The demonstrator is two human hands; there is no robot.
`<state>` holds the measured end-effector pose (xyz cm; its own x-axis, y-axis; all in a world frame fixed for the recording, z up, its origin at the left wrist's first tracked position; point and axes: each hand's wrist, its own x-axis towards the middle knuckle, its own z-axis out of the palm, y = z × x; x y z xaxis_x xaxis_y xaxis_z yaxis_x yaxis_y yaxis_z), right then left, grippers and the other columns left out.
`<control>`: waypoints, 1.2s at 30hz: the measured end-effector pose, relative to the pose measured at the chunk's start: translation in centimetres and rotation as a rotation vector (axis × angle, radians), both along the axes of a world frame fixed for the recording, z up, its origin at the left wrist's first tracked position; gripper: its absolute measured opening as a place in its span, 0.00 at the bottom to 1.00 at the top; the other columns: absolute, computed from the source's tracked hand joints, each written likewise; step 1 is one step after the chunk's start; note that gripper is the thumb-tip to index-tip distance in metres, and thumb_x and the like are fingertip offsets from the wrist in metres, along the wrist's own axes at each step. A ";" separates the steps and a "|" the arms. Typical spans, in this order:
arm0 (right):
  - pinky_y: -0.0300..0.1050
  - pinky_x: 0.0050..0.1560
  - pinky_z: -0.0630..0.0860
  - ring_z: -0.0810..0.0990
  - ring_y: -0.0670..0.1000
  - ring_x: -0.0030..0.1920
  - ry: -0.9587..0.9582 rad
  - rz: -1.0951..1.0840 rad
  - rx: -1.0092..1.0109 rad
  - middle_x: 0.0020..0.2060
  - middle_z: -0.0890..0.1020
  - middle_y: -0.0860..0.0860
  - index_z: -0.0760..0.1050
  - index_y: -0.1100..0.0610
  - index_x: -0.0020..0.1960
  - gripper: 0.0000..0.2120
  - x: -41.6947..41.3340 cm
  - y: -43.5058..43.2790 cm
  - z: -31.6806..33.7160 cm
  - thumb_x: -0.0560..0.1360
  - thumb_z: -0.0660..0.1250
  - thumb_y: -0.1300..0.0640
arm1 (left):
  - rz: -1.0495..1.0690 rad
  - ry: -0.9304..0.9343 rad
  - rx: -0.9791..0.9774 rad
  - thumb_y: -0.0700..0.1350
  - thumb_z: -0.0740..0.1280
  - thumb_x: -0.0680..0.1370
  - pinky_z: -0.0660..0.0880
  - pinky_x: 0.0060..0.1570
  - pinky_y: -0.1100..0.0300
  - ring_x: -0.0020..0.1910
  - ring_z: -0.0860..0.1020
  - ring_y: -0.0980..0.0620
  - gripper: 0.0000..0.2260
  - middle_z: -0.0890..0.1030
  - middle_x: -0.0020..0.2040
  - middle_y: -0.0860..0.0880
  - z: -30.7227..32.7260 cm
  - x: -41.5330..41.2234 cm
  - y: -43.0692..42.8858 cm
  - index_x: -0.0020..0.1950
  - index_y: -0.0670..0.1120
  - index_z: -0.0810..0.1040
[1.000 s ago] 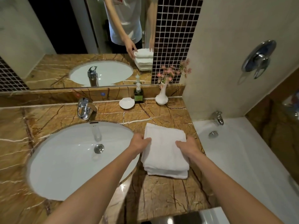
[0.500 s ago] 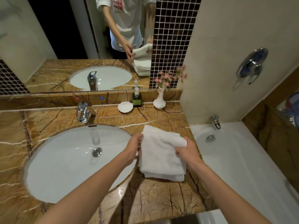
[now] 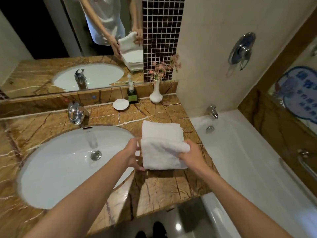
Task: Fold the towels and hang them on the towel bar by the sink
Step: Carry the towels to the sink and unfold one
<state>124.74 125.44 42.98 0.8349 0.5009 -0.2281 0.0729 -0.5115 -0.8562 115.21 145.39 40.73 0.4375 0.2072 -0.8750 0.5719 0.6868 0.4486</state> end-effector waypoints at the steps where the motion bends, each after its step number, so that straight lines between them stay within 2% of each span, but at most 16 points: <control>1: 0.33 0.32 0.69 0.74 0.43 0.39 0.001 0.014 -0.004 0.40 0.77 0.49 0.71 0.53 0.45 0.15 -0.5 -0.5 -0.3 0.66 0.66 0.71 | -0.004 0.017 0.011 0.55 0.62 0.73 0.75 0.44 0.40 0.56 0.72 0.37 0.16 0.73 0.55 0.41 -0.2 -0.3 -0.3 0.52 0.44 0.73; 3: 0.38 0.34 0.69 0.74 0.45 0.39 -0.015 0.065 -0.014 0.39 0.76 0.49 0.70 0.51 0.42 0.16 -1.4 -1.4 -0.7 0.65 0.66 0.71 | -0.015 0.039 0.034 0.51 0.67 0.72 0.78 0.41 0.41 0.57 0.72 0.39 0.14 0.71 0.56 0.43 -0.3 -0.9 -1.1 0.52 0.44 0.73; 8: 0.43 0.38 0.69 0.74 0.48 0.42 -0.102 0.219 -0.039 0.41 0.75 0.51 0.69 0.53 0.41 0.10 -2.6 -3.5 -1.3 0.68 0.64 0.67 | 0.016 0.030 -0.004 0.37 0.73 0.70 0.79 0.31 0.48 0.49 0.74 0.40 0.13 0.73 0.53 0.43 -0.2 -2.1 -2.9 0.52 0.41 0.76; 10: 0.39 0.41 0.70 0.73 0.45 0.46 -0.157 0.262 -0.085 0.46 0.73 0.48 0.69 0.53 0.43 0.09 -2.5 -4.3 -1.3 0.69 0.66 0.65 | 0.049 0.034 -0.004 0.34 0.72 0.70 0.79 0.29 0.49 0.49 0.74 0.38 0.12 0.73 0.53 0.41 0.2 -2.2 -3.2 0.52 0.39 0.75; 12: 0.33 0.42 0.66 0.70 0.41 0.48 -0.208 0.295 -0.115 0.48 0.71 0.45 0.69 0.51 0.44 0.12 -2.5 -5.3 -1.4 0.68 0.67 0.65 | 0.080 0.039 -0.001 0.31 0.69 0.71 0.79 0.28 0.50 0.49 0.76 0.37 0.09 0.75 0.54 0.39 0.0 -2.4 -3.8 0.50 0.37 0.76; 14: 0.30 0.44 0.64 0.69 0.42 0.50 -0.237 0.319 -0.119 0.49 0.70 0.45 0.70 0.52 0.45 0.13 -2.5 -6.1 -1.7 0.67 0.67 0.67 | 0.093 -0.011 0.129 0.31 0.66 0.74 0.81 0.35 0.57 0.49 0.78 0.42 0.08 0.76 0.58 0.36 0.1 -2.9 -4.8 0.52 0.35 0.77; 16: 0.30 0.45 0.65 0.70 0.45 0.51 -0.217 0.345 -0.122 0.49 0.70 0.46 0.70 0.53 0.45 0.13 -2.4 -6.8 -1.9 0.67 0.67 0.68 | 0.183 -0.144 0.169 0.33 0.68 0.75 0.75 0.47 0.71 0.54 0.76 0.47 0.12 0.76 0.62 0.35 -0.1 -3.2 -5.8 0.58 0.36 0.77; 17: 0.31 0.45 0.66 0.70 0.45 0.51 -0.191 0.355 -0.127 0.49 0.69 0.46 0.70 0.53 0.45 0.13 -2.4 -7.1 -2.0 0.68 0.66 0.68 | 0.220 -0.179 0.209 0.33 0.69 0.74 0.76 0.49 0.70 0.54 0.76 0.46 0.12 0.76 0.61 0.35 -0.6 -3.3 -6.3 0.57 0.36 0.78; 19: 0.35 0.49 0.68 0.70 0.46 0.54 -0.122 0.355 -0.148 0.53 0.70 0.46 0.71 0.53 0.47 0.12 -2.4 -7.8 -2.3 0.69 0.66 0.67 | 0.164 -0.124 0.388 0.36 0.69 0.75 0.81 0.45 0.49 0.49 0.79 0.39 0.10 0.79 0.55 0.36 -0.3 -3.4 -7.6 0.56 0.41 0.77; 20: 0.38 0.52 0.69 0.70 0.47 0.56 -0.085 0.348 -0.158 0.55 0.70 0.46 0.71 0.52 0.48 0.12 -2.5 -8.2 -2.5 0.69 0.66 0.65 | 0.120 -0.074 0.414 0.41 0.69 0.76 0.81 0.41 0.48 0.46 0.79 0.40 0.11 0.79 0.52 0.38 -0.1 -3.4 -7.9 0.57 0.43 0.75; 23: 0.41 0.56 0.70 0.71 0.47 0.58 0.023 0.336 -0.155 0.57 0.71 0.45 0.71 0.49 0.46 0.09 -2.6 -8.8 -3.0 0.70 0.66 0.61 | -0.037 -0.029 0.477 0.50 0.67 0.77 0.75 0.34 0.57 0.39 0.77 0.48 0.09 0.78 0.43 0.46 0.5 -3.1 -8.3 0.48 0.45 0.74; 25: 0.43 0.53 0.73 0.73 0.48 0.53 0.116 0.300 -0.119 0.53 0.74 0.48 0.73 0.50 0.43 0.06 -2.6 -8.7 -3.2 0.71 0.64 0.61 | -0.060 -0.042 0.497 0.50 0.66 0.77 0.75 0.38 0.55 0.43 0.77 0.47 0.09 0.78 0.45 0.47 0.7 -2.6 -8.5 0.45 0.46 0.73; 27: 0.45 0.48 0.73 0.75 0.50 0.49 0.226 0.225 -0.076 0.50 0.76 0.51 0.75 0.53 0.44 0.04 -2.3 -8.1 -3.2 0.74 0.62 0.61 | -0.094 -0.062 0.523 0.49 0.63 0.78 0.74 0.44 0.53 0.47 0.76 0.46 0.08 0.77 0.49 0.46 1.0 -2.1 -8.8 0.49 0.45 0.73; 30: 0.48 0.51 0.77 0.77 0.51 0.49 0.330 0.158 -0.075 0.51 0.77 0.52 0.75 0.54 0.50 0.07 -1.3 -7.0 -3.2 0.74 0.63 0.62 | -0.146 -0.086 0.685 0.47 0.60 0.78 0.70 0.39 0.56 0.42 0.75 0.47 0.07 0.75 0.44 0.45 1.3 -1.5 -9.1 0.45 0.44 0.72; 33: 0.43 0.46 0.77 0.77 0.48 0.50 0.370 0.140 -0.092 0.52 0.76 0.50 0.74 0.52 0.52 0.07 -0.1 -6.0 -2.7 0.76 0.64 0.61 | -0.100 -0.154 0.856 0.45 0.60 0.76 0.66 0.38 0.56 0.38 0.72 0.49 0.08 0.74 0.39 0.44 1.5 -1.4 -8.9 0.41 0.42 0.71; 36: 0.37 0.42 0.74 0.77 0.46 0.47 0.289 0.139 -0.120 0.55 0.77 0.52 0.73 0.56 0.57 0.10 1.6 -4.9 -2.1 0.76 0.65 0.60 | -0.013 -0.238 0.861 0.42 0.63 0.73 0.63 0.33 0.60 0.33 0.67 0.53 0.08 0.68 0.34 0.48 2.0 -1.5 -8.6 0.35 0.45 0.69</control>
<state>126.32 120.52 40.87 0.6530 0.5605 -0.5093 -0.0876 -0.6121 -0.7859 113.68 136.77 42.74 0.5949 0.7441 -0.3039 0.4032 0.0507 0.9137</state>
